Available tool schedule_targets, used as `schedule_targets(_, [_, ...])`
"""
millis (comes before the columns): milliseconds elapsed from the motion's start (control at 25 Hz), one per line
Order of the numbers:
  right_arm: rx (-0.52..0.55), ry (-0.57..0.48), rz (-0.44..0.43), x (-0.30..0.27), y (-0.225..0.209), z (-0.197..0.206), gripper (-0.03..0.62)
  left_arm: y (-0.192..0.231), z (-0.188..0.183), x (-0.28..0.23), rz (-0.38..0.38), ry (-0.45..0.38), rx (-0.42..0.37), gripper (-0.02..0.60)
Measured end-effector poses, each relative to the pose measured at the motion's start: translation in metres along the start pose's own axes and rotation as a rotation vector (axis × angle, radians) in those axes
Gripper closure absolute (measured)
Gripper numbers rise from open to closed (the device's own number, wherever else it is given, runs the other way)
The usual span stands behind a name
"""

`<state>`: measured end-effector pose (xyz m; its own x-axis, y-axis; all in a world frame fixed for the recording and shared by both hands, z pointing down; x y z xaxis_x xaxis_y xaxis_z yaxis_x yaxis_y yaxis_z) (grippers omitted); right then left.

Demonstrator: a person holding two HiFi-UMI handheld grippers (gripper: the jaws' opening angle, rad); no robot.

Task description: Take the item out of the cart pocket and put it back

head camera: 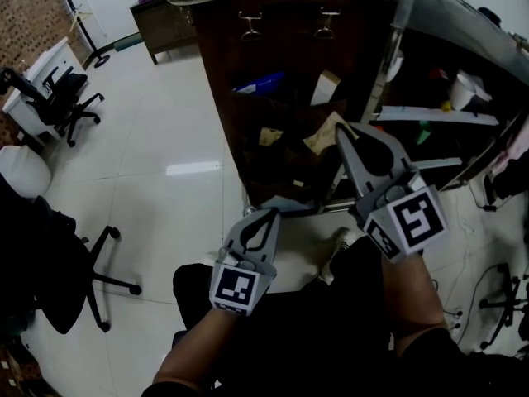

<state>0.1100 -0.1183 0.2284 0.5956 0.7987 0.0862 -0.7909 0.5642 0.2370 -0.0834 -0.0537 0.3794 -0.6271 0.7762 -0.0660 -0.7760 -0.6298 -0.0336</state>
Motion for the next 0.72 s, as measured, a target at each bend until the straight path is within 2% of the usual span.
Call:
schedule_targets(400, [0.042,0.019,-0.002,-0.035,-0.003,0.026,0.576,0.001,0.001,0.0,-0.003,0.0,0.008,0.581])
schedule_targets(720, [0.054,0.114,0.005,-0.053,0.001,0.065,0.577,0.002,0.001,0.001,-0.006,0.001,0.018,0.581])
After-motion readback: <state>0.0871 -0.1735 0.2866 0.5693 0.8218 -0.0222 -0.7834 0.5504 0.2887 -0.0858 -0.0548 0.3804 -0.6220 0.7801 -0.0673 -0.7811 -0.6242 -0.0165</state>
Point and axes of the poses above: the fingertips, and each gripper's own axes: x backward along the fingers, y to its left, z out of its underside, the point moved 9 cm from there along x, backward along the fingers, and after that the axes turned 3 degrees about z, right-handed, at the moved point
